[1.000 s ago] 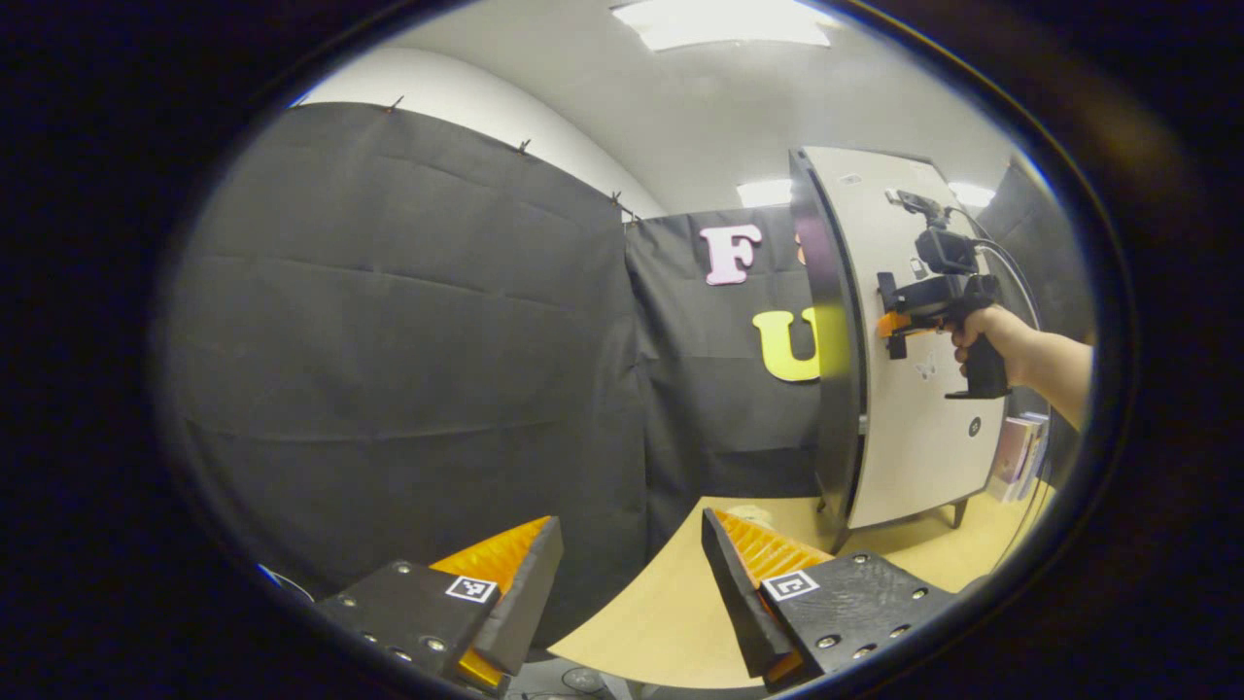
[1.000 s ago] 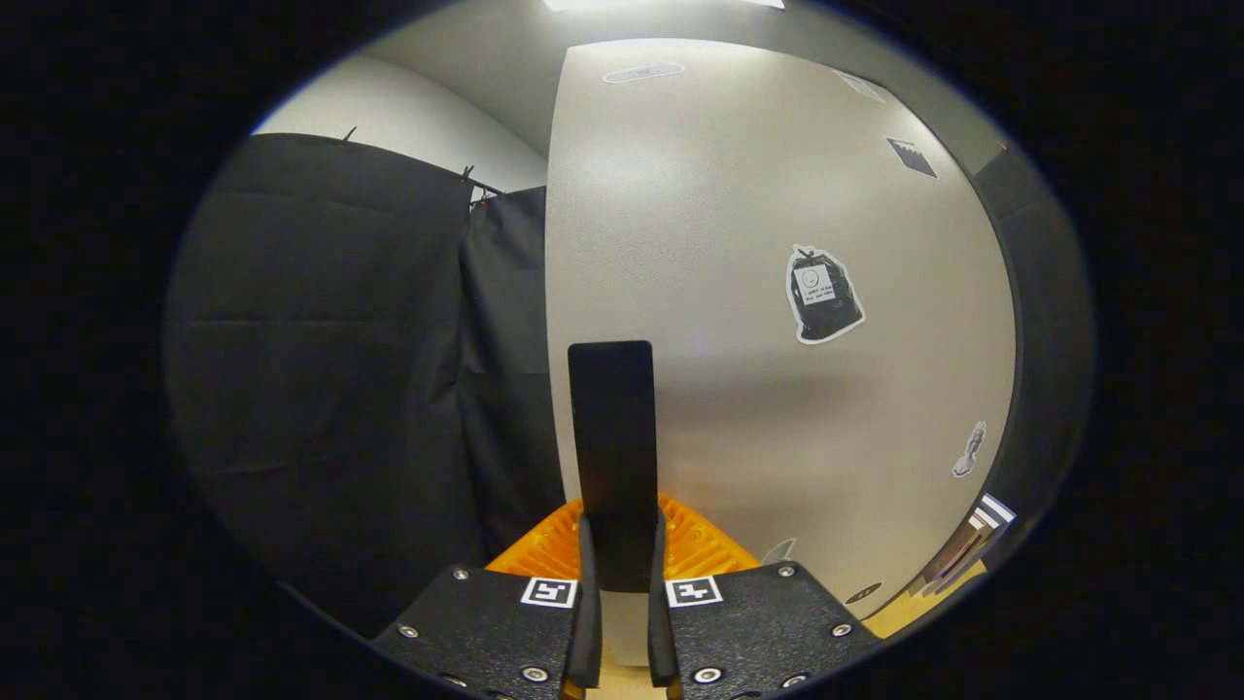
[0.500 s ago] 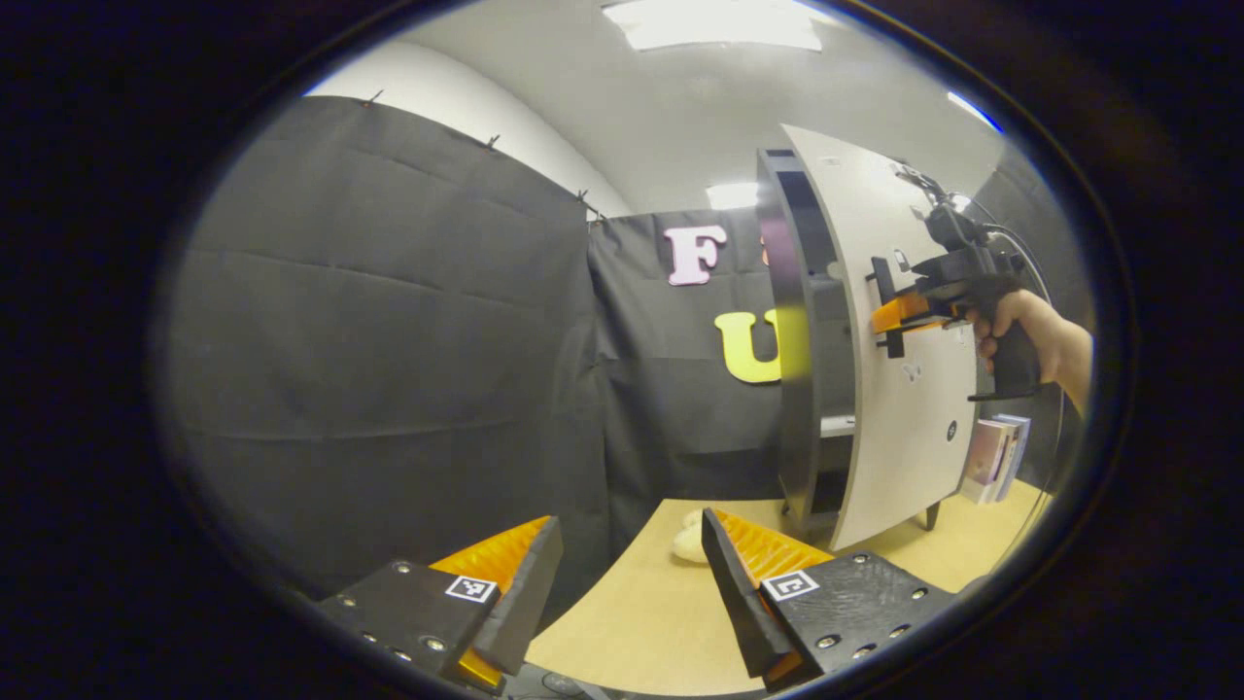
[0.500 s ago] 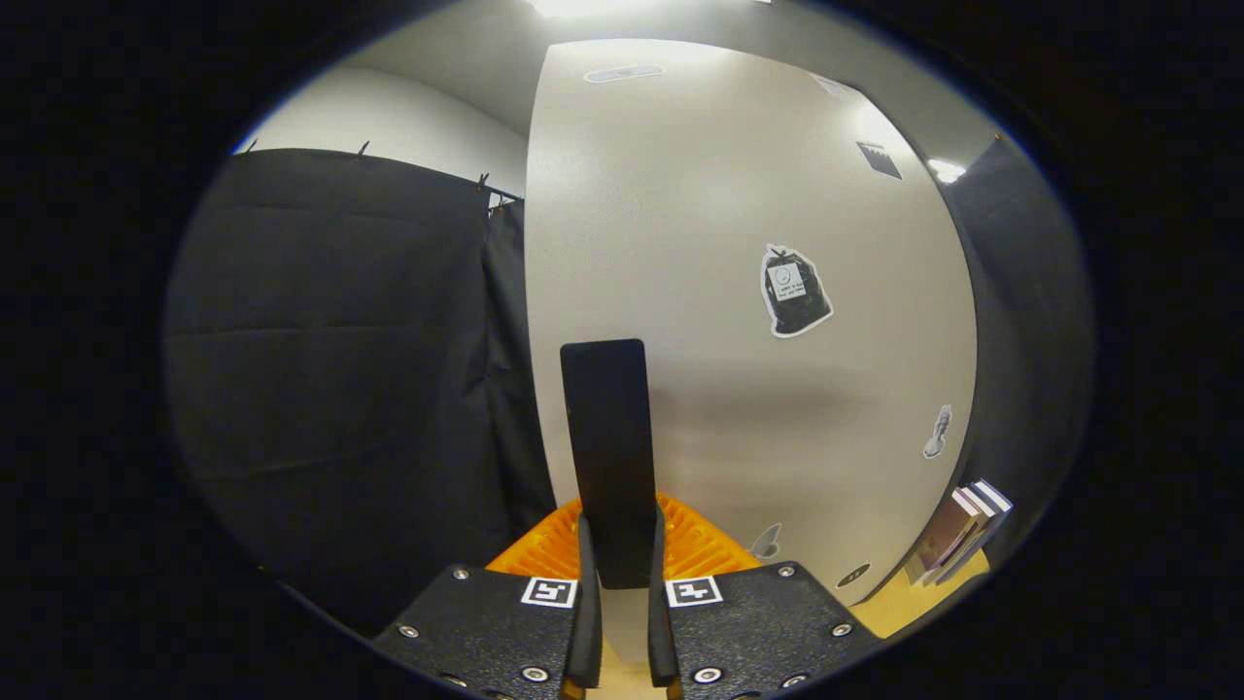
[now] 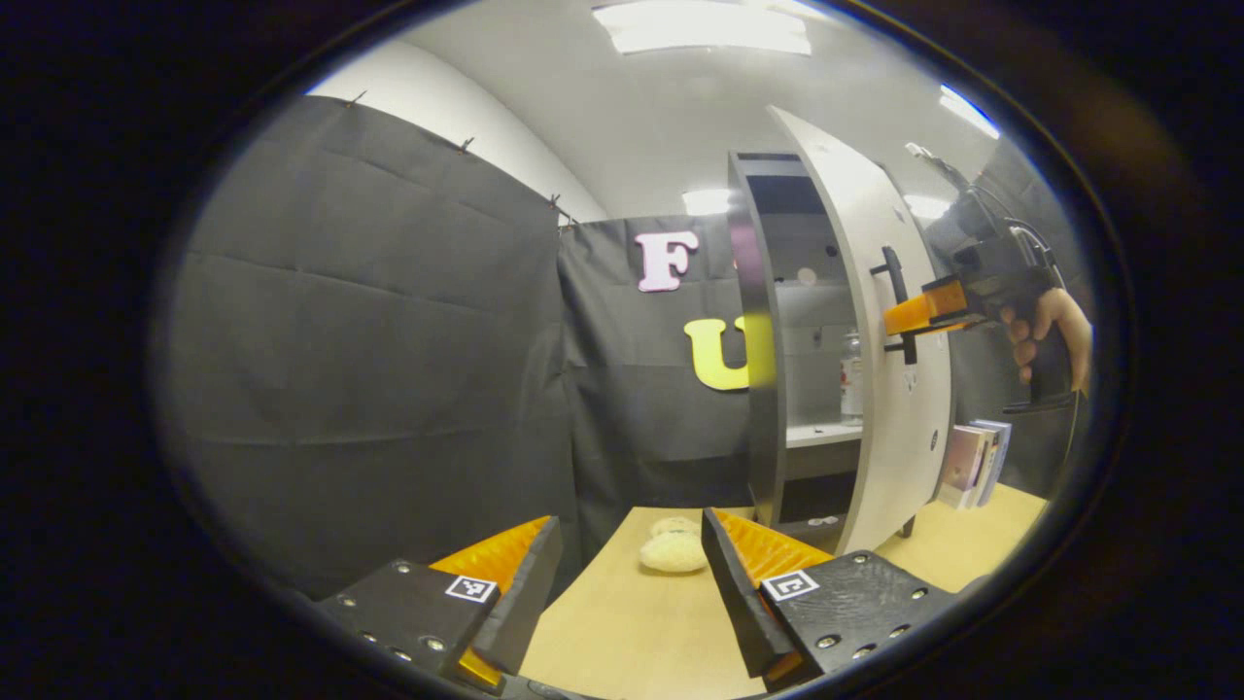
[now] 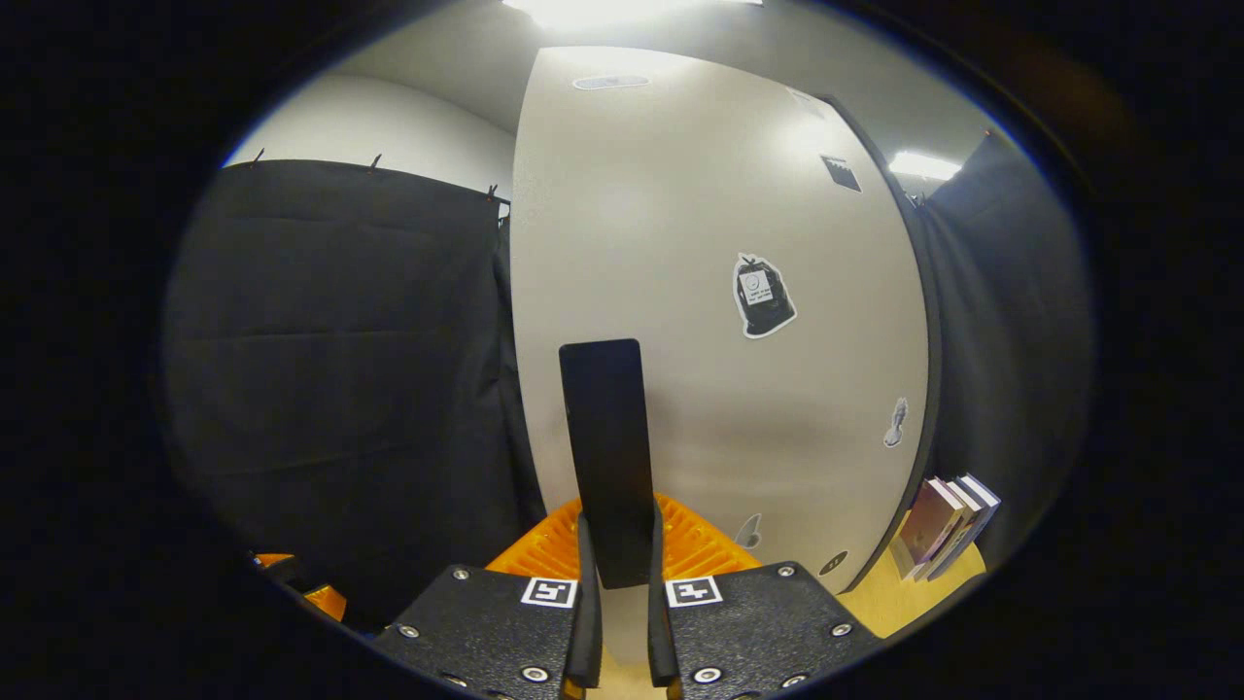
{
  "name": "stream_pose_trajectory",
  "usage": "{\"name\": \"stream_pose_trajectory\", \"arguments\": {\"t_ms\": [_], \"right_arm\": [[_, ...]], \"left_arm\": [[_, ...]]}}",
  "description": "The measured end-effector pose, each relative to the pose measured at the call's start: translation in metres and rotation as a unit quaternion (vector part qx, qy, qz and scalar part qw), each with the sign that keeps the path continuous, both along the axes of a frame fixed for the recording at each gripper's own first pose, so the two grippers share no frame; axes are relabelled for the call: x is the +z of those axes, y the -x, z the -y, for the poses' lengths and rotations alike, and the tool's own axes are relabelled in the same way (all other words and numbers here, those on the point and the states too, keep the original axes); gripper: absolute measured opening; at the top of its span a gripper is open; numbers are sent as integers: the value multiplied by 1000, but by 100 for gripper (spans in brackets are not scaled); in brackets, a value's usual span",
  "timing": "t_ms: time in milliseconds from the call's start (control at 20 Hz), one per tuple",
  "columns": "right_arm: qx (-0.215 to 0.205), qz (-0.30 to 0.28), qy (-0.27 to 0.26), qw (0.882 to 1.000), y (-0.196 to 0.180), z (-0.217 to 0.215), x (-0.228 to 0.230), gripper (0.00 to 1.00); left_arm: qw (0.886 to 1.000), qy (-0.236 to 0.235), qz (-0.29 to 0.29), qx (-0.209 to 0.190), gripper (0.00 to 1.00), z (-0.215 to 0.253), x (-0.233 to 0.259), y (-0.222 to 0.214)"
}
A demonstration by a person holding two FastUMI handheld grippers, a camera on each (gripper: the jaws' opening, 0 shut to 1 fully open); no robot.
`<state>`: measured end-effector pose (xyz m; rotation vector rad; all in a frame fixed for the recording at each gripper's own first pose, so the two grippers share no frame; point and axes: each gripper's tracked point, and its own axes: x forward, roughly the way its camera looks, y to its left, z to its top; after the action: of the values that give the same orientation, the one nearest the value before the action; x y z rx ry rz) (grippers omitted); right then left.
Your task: Open the cabinet door with the right hand, grasp the bottle in the cabinet with the left hand and place it on the coaster, then close the cabinet door with the right hand.
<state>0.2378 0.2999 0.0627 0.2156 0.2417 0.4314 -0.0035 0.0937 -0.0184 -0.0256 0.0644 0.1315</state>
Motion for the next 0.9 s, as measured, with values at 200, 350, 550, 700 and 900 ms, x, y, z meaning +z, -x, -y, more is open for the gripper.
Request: {"name": "stream_pose_trajectory", "arguments": {"t_ms": [200, 350, 550, 700, 900], "right_arm": [[10, 5, 0, 1000, 7, 9, 1, 19], [20, 6, -2, 1000, 13, 17, 2, 19], [19, 7, 0, 1000, 19, 29, 2, 19], [12, 5, 4, 1000, 25, 42, 2, 19], [-5, 1, 10, 1000, 30, 61, 1, 18]], "left_arm": [[1000, -2, 7, -12, 83, 33, 7, 5], [1000, -1, -2, -19, 89, 58, 7, 14], [999, -12, 2, -33, 89, 93, 20, 29], [999, -12, 10, -45, 77, 118, 31, 37], [998, -7, 15, -58, 89, 147, 37, 44]]}}
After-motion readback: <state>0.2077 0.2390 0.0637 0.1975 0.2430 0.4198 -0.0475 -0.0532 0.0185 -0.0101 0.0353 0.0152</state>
